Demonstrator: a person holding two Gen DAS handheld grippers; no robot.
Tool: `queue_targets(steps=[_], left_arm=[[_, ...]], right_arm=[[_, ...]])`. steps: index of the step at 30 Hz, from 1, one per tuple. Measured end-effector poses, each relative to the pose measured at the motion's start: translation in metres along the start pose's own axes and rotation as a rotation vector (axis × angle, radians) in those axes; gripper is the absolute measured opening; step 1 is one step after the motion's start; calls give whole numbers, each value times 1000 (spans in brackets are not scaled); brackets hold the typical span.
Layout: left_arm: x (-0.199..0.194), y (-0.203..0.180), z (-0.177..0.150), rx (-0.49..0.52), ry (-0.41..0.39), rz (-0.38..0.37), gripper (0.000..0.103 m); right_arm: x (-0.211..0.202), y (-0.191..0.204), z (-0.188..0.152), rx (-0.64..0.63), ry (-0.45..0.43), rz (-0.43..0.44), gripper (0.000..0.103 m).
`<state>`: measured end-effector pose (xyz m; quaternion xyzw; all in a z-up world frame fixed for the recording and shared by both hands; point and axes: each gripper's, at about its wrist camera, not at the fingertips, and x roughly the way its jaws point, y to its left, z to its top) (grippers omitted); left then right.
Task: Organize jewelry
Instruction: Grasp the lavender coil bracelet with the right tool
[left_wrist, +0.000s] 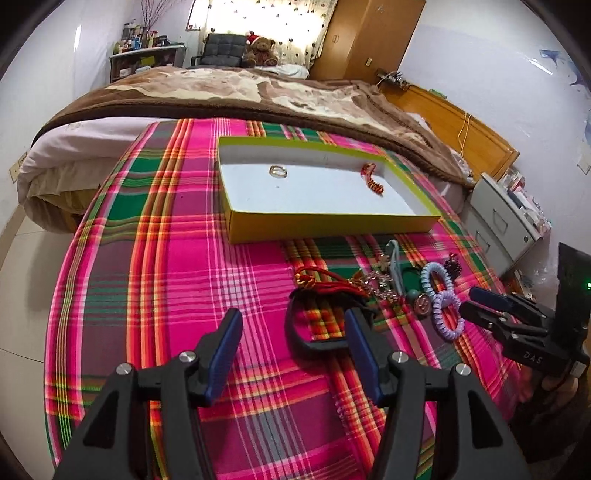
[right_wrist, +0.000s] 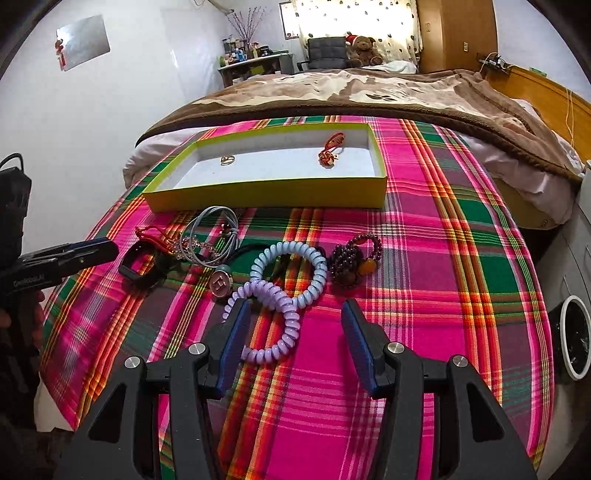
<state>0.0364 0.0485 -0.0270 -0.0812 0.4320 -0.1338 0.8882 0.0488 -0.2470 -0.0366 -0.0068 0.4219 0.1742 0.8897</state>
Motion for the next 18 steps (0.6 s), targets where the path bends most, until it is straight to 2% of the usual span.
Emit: queue_targets(steps=[1,3,4,7,10,11,12,13,18], left_arm=[[2,0,1,1,3,9,59],[4,-1,4,14,6,11,59],[8,-1,4,16,16,9,59],[15,-1,4,23,39,40,59],[16,-4,3,35,43,36,59],[18,-4,2,39,50,38,59],[19,-6,2,43,56,44,57],[20,-7,2,51,59,51,53],[21,-9,4,66,63,62,30]], right_arm=[[1,0,0,-2,-1,-1,51],[2,1,0,-7,6,-7,37],[3,2,-1,-15,10,-14,34],[7,4,-1,-19,22,-10,34],[9,3,-2,-18,29,-13,33],[10,2,-3,-16,33,-10,30],[11,2,-3,-16,41,-6,19],[13,2,-3,-17,47,-9,16],[11,4,-4,-22,35,-9,10]])
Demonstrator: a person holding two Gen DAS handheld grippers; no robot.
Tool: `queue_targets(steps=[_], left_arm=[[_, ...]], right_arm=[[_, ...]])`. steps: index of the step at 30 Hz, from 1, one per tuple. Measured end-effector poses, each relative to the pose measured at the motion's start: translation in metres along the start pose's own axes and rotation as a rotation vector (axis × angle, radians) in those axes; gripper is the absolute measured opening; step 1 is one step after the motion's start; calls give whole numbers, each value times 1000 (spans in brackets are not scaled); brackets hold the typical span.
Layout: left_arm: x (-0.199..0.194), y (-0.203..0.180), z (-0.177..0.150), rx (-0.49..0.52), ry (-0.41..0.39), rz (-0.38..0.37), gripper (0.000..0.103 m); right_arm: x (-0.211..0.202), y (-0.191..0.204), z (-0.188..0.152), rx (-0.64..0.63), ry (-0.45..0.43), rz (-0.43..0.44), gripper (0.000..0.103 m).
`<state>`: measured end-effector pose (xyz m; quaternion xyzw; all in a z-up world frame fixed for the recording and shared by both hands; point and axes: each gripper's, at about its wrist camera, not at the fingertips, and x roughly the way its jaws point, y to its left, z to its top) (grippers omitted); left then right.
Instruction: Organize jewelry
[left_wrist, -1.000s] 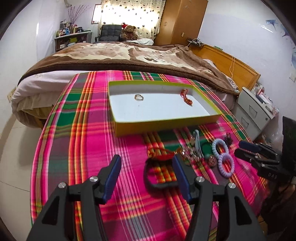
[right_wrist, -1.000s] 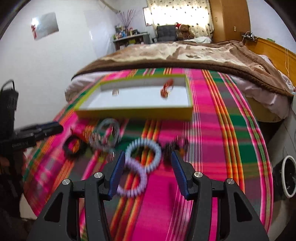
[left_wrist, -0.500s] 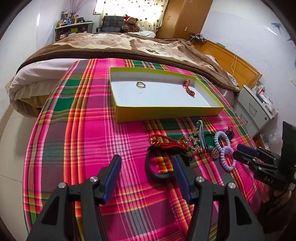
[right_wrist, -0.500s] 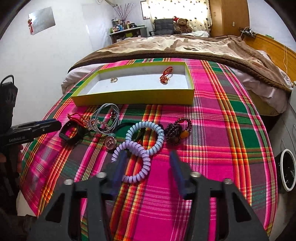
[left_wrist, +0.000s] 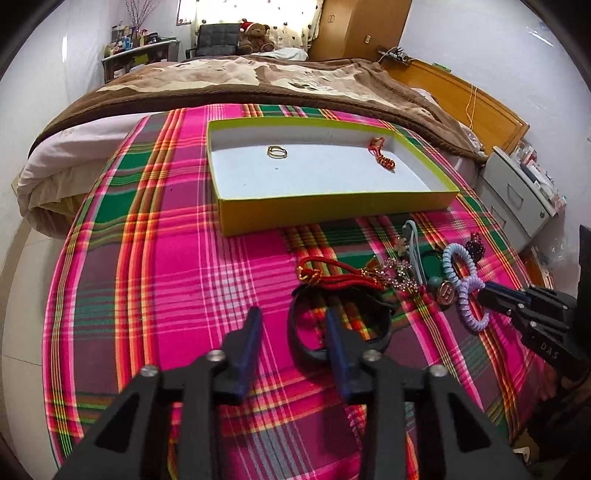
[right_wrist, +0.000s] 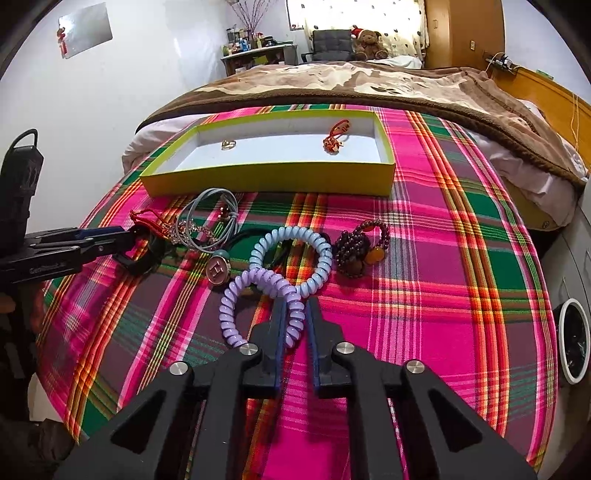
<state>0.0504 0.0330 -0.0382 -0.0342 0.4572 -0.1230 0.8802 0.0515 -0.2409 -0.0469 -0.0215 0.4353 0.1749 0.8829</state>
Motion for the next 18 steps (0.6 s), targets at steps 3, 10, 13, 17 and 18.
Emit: queue_targets(steps=[3,10,13,17,18], left_arm=[[1,-2,0,18,7,15,15],[0,-3,1,30,8,20,7],[-4,0,0,17,4,14,7],[-12,6,-3,1,-8,7,7],[-15,7,-4,-1,-13,6,7]], right_arm=[[-2,-1,-1,9,-7,2,10],[-6,-4,0,20,-23,5,10],[-10,-5,0,27,-35,9,10],[-17,-6,3,39,-54,33,10],[-19,-5,4,39,-62,31,10]])
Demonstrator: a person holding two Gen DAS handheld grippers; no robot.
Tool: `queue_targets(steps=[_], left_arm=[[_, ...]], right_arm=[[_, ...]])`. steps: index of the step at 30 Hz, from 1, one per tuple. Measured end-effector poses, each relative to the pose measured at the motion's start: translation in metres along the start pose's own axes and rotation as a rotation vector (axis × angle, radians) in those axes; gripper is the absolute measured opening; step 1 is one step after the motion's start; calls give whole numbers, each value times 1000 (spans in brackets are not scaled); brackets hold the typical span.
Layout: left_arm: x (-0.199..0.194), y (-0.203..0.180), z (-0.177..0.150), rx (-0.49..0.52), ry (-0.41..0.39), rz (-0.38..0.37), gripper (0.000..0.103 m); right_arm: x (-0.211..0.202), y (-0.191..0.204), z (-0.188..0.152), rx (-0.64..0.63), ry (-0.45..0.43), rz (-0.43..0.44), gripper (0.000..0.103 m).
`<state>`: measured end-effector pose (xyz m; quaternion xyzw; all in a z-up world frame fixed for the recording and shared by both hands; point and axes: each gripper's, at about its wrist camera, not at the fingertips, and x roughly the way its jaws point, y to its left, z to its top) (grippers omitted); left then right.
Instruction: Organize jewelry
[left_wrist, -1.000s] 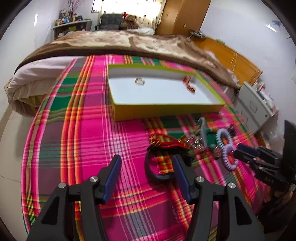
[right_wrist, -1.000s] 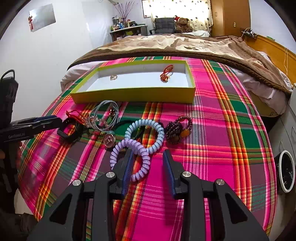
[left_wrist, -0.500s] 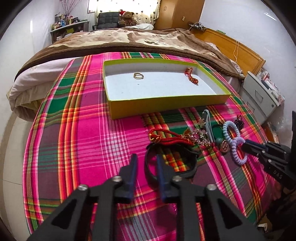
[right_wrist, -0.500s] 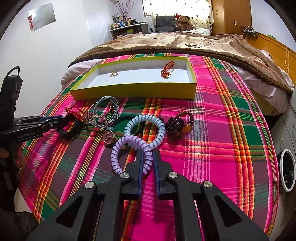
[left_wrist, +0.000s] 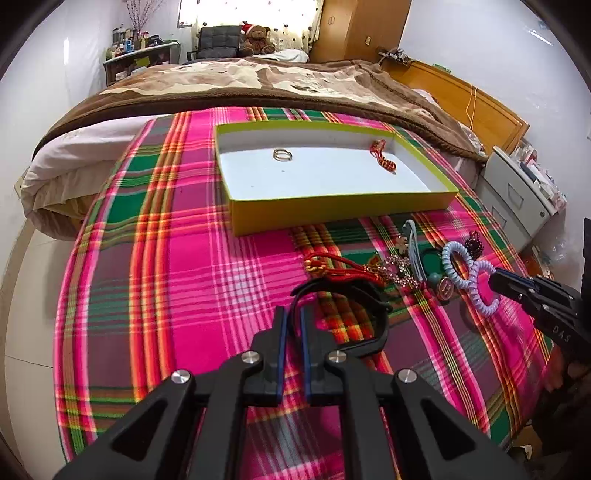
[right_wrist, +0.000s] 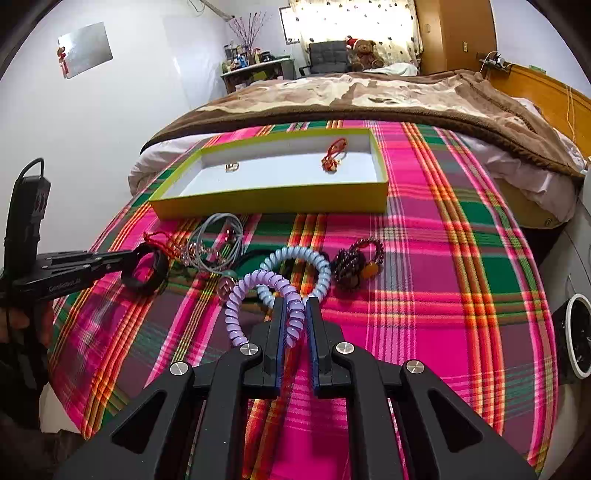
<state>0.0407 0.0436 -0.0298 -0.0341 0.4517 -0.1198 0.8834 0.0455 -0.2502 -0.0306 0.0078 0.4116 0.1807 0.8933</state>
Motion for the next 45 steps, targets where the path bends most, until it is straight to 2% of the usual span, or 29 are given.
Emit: queue_targets(steps=[8,11,14,15,17,18,20,22,26,27,28,29,31,36,45], left_arm=[[-18,14,0,-34,-39,8,6],[-5,19,0,-41,16,-44,7],[-7,18,0,-46,4,-78,10],[-9,16,0,-43,-6,-82,12],[-7,15,1,-46,-2,-77,40],[-4,15,2,-48,6,-73,44],[6,13,1,-31,43,-19,44],[9,8,2,5,42,22,44],[15,1,6,46,46,54,41],[17,-2,7,58,48,68,36],[17,-3,8,65,44,80,19],[18,-4,8,67,47,74,10],[17,-4,7,72,48,60,7],[11,3,6,50,43,35,6],[-18,23,10,6,-2,47,6]], right_arm=[[-11,2,9,18,-49,13,10],[-12,5,12,11,-55,11,10],[-11,6,12,7,-50,14,10],[-10,7,12,6,-48,13,10],[-9,7,11,9,-42,17,10],[-8,8,11,9,-41,18,10],[-6,9,11,8,-38,22,10],[-5,10,11,0,-35,23,10],[-2,11,13,-1,-32,25,10],[-2,11,13,0,-32,26,10],[-2,11,13,0,-33,26,10],[-3,11,14,0,-34,27,10],[-4,11,15,-1,-37,28,10],[-4,10,20,2,-45,24,10],[-8,9,31,4,-67,31,10]])
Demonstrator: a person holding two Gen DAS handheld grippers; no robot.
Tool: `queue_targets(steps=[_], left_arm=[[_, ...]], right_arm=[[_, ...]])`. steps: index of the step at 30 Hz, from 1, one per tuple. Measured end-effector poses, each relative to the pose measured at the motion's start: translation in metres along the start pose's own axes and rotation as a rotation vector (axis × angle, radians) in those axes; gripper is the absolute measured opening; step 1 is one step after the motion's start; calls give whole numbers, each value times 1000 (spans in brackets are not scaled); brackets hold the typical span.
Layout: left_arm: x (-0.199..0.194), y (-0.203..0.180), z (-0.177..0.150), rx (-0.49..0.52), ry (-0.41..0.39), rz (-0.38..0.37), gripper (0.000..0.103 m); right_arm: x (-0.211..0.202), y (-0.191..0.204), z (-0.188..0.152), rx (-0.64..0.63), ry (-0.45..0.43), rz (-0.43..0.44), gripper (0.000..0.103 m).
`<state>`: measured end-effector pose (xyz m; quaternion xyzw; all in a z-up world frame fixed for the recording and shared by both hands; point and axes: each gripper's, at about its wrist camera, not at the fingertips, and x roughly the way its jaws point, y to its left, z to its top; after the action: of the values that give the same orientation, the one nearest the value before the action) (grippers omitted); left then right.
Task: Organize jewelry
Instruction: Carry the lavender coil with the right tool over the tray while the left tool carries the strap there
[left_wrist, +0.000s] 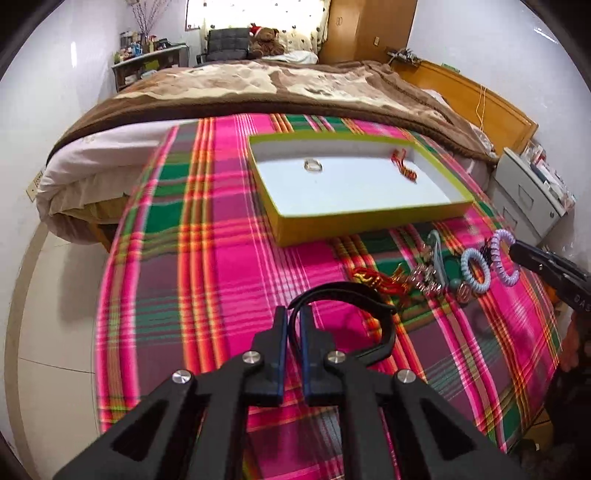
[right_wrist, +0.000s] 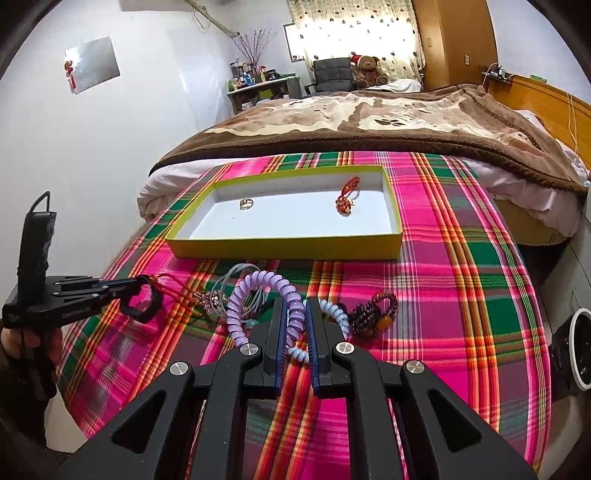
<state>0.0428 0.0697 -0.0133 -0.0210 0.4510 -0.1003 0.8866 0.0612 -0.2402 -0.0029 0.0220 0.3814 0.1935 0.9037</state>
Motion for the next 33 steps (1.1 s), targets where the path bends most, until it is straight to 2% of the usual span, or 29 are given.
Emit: queue_targets(steps=[2,8,11,15,20,29,33], left_arm=[[-5,2,6,-11,-11,-22,6],[-10,-2,32,11,-42,-20,6],[-10,-6,33,48,-12,-50,7],[-8,-9,21,123,30,57,7],[-9,11,17,58,35,53,7],[6,5,70,26,-25,-43,7],[22,-3,90,35,-30,-52,7]], right_arm=[[0,0,5,2,-4,-1,10],[-1,0,29,-8,-32,-1,10],[-3,-1,40,-6,-49,-3,10],[-5,-4,45,-5,-61,-3,10],[1,-5,49,-7,-56,0,10],[31,-21,84,3,-26,-4,10],[55,-31,101,15,14,-4,10]])
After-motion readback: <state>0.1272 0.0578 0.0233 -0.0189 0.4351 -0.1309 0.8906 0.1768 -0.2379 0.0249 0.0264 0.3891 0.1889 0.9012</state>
